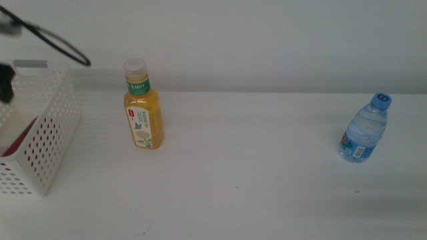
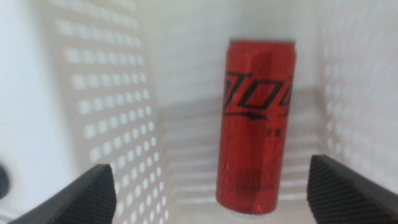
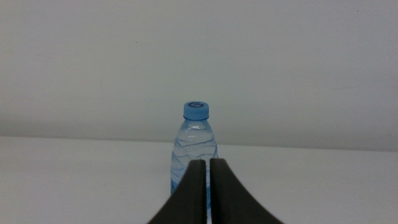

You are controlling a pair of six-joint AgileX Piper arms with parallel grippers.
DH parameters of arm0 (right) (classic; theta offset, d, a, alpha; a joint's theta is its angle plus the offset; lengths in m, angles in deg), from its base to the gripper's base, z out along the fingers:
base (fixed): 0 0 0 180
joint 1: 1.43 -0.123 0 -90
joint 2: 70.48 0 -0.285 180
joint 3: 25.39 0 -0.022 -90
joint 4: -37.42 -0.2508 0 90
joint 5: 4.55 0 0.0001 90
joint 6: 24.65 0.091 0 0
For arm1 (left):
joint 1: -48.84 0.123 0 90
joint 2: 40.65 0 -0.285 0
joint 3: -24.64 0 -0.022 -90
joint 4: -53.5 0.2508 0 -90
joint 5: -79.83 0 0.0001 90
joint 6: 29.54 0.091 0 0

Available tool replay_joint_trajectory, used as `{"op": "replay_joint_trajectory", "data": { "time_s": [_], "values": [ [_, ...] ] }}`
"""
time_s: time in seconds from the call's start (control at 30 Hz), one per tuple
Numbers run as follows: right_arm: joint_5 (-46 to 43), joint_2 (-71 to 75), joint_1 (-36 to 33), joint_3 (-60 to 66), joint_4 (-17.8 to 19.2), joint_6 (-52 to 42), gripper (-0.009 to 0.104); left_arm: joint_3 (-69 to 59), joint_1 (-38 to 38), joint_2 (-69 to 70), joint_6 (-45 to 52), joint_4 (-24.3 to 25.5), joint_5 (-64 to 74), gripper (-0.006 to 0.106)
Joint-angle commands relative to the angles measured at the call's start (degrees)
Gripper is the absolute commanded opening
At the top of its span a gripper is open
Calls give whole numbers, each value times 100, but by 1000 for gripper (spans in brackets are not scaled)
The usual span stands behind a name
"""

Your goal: Use arms to grab the bottles and put them into the dustbin to the left of the table.

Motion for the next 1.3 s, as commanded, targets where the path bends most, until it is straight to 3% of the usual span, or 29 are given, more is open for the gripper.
{"op": "replay_joint_trajectory", "data": {
  "time_s": [0.0,0.27,0.73,0.97,1.27],
  "values": [
    [-39,215,30,199,37,-19,-2,18,-131,550,-517,57,413,84],
    [-39,215,30,199,37,-19,-2,-803,-815,2301,-1088,208,-141,86],
    [-39,215,30,199,37,-19,-2,-4371,-2359,5884,-1498,212,-3415,86],
    [-39,215,30,199,37,-19,-2,-6360,-2939,6852,-1871,2,-5355,86],
    [-39,215,30,199,37,-19,-2,-8121,-3259,6941,-2383,-23,-7074,86]
  ]
}}
